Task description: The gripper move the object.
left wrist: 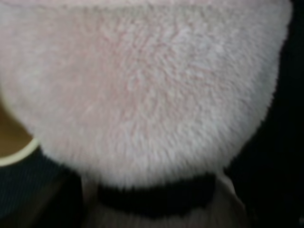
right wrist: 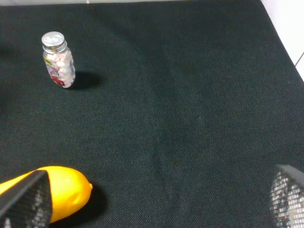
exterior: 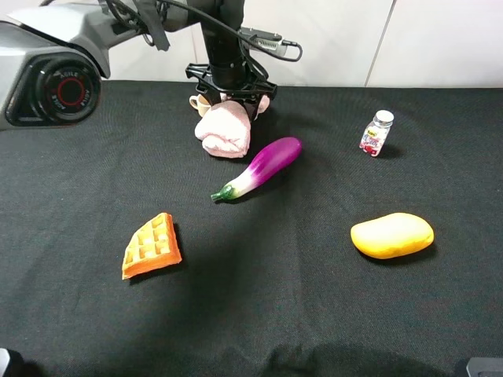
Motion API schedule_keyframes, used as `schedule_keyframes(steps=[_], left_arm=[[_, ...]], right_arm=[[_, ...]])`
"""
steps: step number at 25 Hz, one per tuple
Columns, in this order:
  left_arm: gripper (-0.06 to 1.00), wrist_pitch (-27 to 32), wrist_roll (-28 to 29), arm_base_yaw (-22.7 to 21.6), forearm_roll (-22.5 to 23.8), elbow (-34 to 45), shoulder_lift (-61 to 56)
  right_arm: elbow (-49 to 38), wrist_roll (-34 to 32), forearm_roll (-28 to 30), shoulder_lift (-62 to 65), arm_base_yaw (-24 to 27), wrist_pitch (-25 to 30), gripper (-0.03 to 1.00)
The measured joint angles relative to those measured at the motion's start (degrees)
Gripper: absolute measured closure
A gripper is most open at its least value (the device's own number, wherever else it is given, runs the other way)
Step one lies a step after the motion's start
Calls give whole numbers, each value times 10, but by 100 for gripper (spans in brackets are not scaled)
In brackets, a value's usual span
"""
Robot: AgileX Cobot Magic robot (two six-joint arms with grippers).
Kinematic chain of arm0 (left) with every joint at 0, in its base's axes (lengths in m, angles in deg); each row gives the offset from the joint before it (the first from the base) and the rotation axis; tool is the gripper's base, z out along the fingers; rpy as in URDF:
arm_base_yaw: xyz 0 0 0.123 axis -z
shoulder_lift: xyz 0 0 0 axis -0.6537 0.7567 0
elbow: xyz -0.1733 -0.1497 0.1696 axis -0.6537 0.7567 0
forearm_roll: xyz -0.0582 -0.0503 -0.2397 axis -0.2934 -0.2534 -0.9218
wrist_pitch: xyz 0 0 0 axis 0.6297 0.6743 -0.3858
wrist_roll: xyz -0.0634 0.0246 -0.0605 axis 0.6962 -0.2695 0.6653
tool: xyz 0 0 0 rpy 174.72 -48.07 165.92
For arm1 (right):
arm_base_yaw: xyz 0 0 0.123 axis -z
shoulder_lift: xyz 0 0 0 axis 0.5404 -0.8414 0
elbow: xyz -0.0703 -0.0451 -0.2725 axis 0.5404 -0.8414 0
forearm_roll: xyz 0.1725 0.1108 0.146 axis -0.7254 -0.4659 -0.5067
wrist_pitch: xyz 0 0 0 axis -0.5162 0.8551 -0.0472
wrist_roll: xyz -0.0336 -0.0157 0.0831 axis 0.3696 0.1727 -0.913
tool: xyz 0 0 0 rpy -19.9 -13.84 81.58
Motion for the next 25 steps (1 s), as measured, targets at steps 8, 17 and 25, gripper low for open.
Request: schedule_keyframes(steps=[8, 17, 25], left_arm=[[21, 24, 3, 0, 19, 0, -35], [21, 40, 3, 0, 32, 0, -136], [21, 41, 3, 0, 64, 54, -239]], right_arm=[[0, 0, 0, 0, 0, 0, 27], [0, 0, 0, 0, 0, 0, 27], [0, 0, 0, 0, 0, 0, 27]])
